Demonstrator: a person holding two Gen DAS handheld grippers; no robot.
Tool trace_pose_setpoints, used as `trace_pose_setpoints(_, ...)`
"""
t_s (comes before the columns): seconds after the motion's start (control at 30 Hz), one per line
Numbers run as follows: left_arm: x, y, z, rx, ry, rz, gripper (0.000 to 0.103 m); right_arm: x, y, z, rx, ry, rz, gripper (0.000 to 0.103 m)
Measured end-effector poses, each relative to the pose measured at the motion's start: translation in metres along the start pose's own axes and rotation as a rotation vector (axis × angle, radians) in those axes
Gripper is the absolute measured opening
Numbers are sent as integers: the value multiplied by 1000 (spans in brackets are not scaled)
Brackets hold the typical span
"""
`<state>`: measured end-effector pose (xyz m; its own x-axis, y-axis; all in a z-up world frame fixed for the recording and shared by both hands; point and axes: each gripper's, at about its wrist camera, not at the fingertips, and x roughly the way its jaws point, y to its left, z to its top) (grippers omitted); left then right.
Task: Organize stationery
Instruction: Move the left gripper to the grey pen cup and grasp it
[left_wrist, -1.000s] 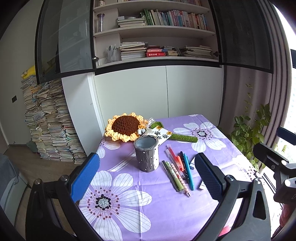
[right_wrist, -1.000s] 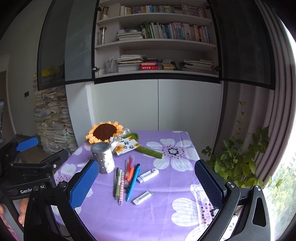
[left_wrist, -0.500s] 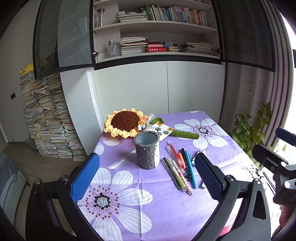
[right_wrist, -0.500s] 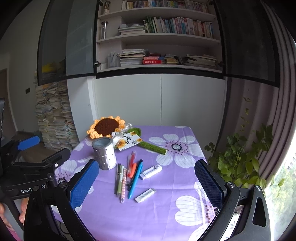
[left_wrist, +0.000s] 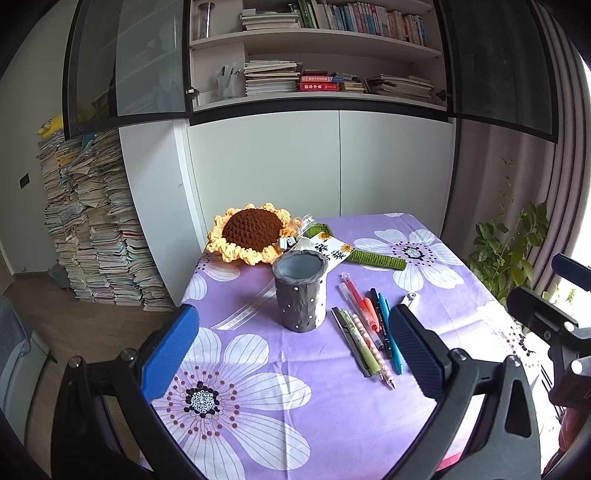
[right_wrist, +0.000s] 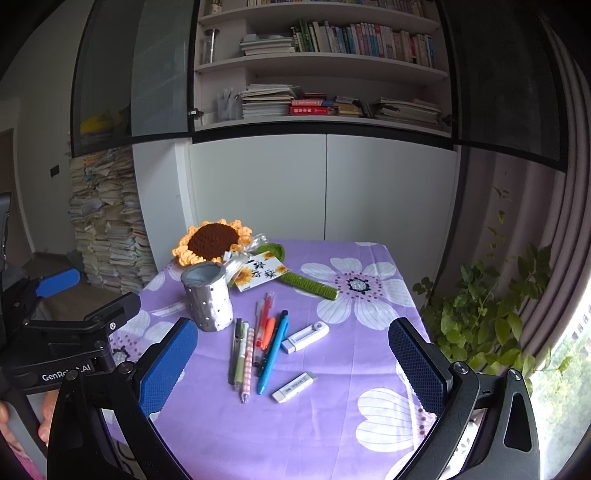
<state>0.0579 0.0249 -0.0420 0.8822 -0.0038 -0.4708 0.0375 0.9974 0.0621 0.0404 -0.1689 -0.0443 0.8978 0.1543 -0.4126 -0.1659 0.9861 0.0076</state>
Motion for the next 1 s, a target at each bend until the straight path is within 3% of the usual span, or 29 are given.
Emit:
trace_pose_setpoints(0.3, 37, 12, -9, -1, 48, -2, 102, 9, -2, -3, 28, -65, -65, 103)
trace_pose_setpoints(0.53, 88, 25, -21, -45, 164, -20, 102, 42, -1, -9, -2, 14, -65, 103)
trace_pose_setpoints(0.73, 119, 30, -20, -35, 191, -5, 102, 67, -12, -13, 17, 81, -36, 103)
trace_pose_setpoints(0.87, 134, 29, -18, -16, 194, -7, 102, 81, -16, -14, 25, 103, -70, 103)
trace_pose_setpoints(1.0, 145, 28, -16, -14, 199, -44, 102, 91, -20, -10, 36, 122, -63, 103)
